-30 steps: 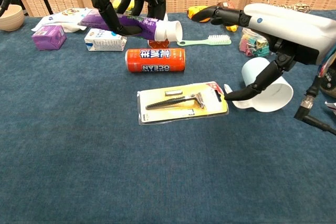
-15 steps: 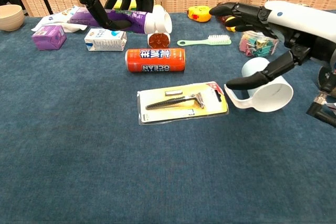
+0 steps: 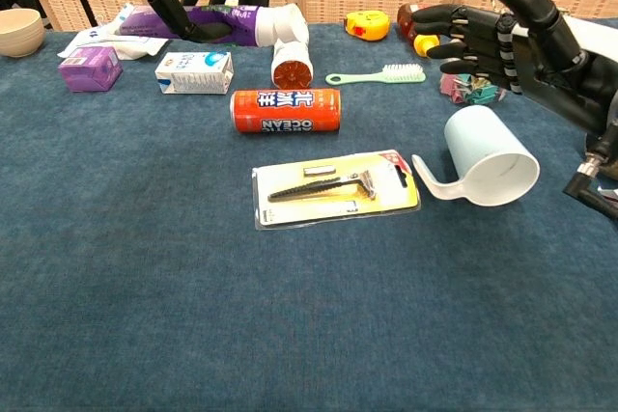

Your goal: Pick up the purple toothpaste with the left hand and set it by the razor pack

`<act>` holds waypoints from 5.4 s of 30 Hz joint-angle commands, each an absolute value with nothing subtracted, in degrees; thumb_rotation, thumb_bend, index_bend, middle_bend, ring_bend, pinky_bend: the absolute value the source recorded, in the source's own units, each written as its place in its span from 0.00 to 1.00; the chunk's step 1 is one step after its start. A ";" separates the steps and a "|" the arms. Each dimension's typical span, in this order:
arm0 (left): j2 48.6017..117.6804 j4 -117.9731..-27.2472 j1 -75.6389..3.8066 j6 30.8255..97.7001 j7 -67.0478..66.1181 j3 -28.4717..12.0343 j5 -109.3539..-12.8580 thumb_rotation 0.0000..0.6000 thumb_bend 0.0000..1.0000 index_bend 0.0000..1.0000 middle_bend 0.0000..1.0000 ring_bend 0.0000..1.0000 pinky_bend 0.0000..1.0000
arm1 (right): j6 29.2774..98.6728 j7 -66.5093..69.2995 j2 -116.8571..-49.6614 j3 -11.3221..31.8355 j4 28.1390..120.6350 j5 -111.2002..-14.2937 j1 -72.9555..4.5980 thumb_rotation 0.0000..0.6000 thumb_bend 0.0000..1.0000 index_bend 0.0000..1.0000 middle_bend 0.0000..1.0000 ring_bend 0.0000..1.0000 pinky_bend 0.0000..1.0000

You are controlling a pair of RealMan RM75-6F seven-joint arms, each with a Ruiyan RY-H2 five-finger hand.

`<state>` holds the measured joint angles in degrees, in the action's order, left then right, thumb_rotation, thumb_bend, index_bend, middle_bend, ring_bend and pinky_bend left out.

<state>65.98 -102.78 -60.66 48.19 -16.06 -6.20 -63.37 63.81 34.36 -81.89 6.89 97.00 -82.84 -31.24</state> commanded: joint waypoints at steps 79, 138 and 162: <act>85.03 -104.03 -72.56 58.79 -44.06 -12.56 -38.37 1.00 0.83 0.54 0.46 0.48 0.55 | 68.50 27.67 -101.81 24.06 95.91 -62.54 -29.95 0.00 0.00 0.00 0.00 0.00 0.00; 88.87 -102.20 -76.75 61.40 -44.62 -13.56 -34.66 1.00 0.83 0.56 0.48 0.49 0.56 | 66.96 34.72 -105.72 28.23 98.14 -61.46 -28.70 0.00 0.00 0.00 0.00 0.00 0.00; 90.58 -100.80 -74.28 62.12 -42.22 -13.73 -39.57 1.00 0.83 0.56 0.48 0.49 0.57 | 65.57 36.50 -104.72 28.76 98.23 -61.13 -28.00 0.00 0.00 0.00 0.00 0.00 0.00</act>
<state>90.93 -100.50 -74.43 62.25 -42.13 -13.76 -39.60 65.49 36.91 -104.95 28.94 98.60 -60.83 -28.02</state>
